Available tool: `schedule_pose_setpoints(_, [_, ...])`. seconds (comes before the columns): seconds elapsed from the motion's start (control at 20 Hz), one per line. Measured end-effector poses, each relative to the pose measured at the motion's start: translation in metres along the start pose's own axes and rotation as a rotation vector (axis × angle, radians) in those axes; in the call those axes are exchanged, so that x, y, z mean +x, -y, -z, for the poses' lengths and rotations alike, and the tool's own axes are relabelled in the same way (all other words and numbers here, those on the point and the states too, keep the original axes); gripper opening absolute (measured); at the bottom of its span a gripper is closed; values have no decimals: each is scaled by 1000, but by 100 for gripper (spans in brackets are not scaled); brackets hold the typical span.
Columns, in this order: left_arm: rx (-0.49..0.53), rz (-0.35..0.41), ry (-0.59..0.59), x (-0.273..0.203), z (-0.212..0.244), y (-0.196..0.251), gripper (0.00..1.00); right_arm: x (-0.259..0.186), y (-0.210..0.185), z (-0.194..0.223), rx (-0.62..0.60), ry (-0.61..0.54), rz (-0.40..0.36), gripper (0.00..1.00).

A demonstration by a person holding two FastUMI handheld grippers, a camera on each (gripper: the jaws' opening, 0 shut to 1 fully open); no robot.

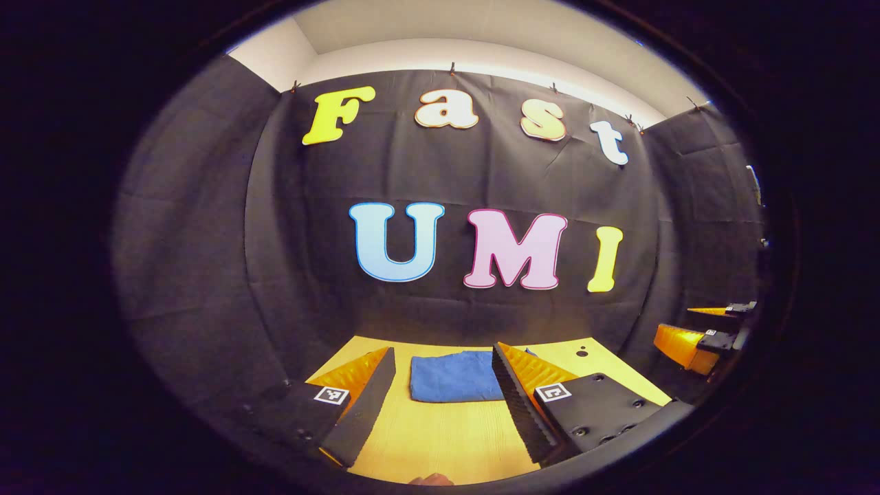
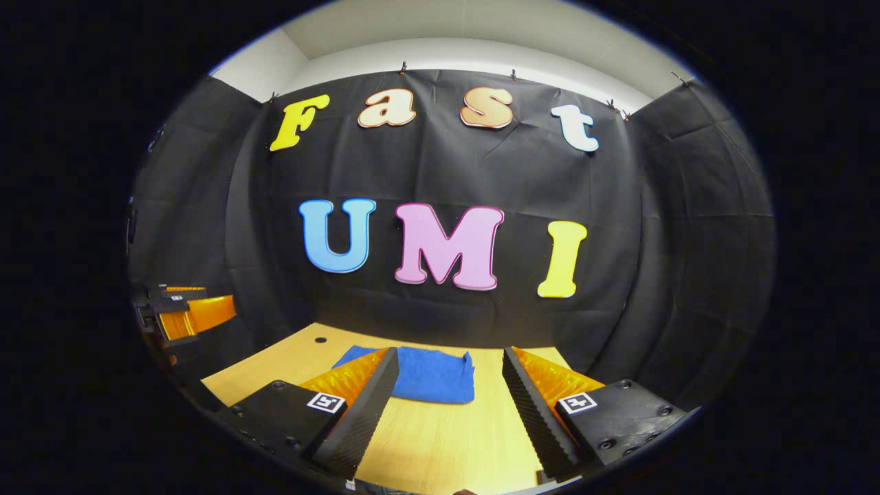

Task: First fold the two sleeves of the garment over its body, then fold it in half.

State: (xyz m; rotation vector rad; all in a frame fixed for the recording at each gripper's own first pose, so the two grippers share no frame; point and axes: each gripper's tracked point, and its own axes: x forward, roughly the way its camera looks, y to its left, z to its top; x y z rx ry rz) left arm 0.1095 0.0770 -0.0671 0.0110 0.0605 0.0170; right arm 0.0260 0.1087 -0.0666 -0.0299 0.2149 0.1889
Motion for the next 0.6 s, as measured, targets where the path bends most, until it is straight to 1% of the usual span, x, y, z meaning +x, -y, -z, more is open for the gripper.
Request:
schedule_pose_setpoints(0.05, [14,6,25,-6,-6,6,81,-9,-4,-4,17,1,-7,96])
schedule_pose_setpoints(0.1, [13,13,35,-14,-10,11,82,-16,-4,-6,25,10,-7,96])
schedule_pose_setpoints(0.15, [0,29,37,-21,-12,17,79,-22,-2,-10,25,18,-4,96])
schedule_pose_setpoints(0.25, [-40,45,32,-22,-19,31,81,-25,4,-8,38,14,4,96])
schedule_pose_setpoints(0.3, [-38,39,44,-21,-25,32,80,-23,5,-10,44,29,-1,96])
schedule_pose_setpoints(0.4, [0,9,74,-19,-35,27,82,-14,15,-28,35,81,2,96])
schedule_pose_setpoints(0.45, [11,13,81,-16,-36,34,81,-10,23,-34,23,104,10,96])
schedule_pose_setpoints(0.5, [11,21,80,-13,-38,41,79,-4,28,-36,22,102,12,96])
schedule_pose_setpoints(0.55, [8,23,71,-8,-39,47,79,-5,27,-32,40,77,1,100])
schedule_pose_setpoints(0.6, [8,24,71,-4,-40,51,81,-4,26,-33,45,79,-13,96])
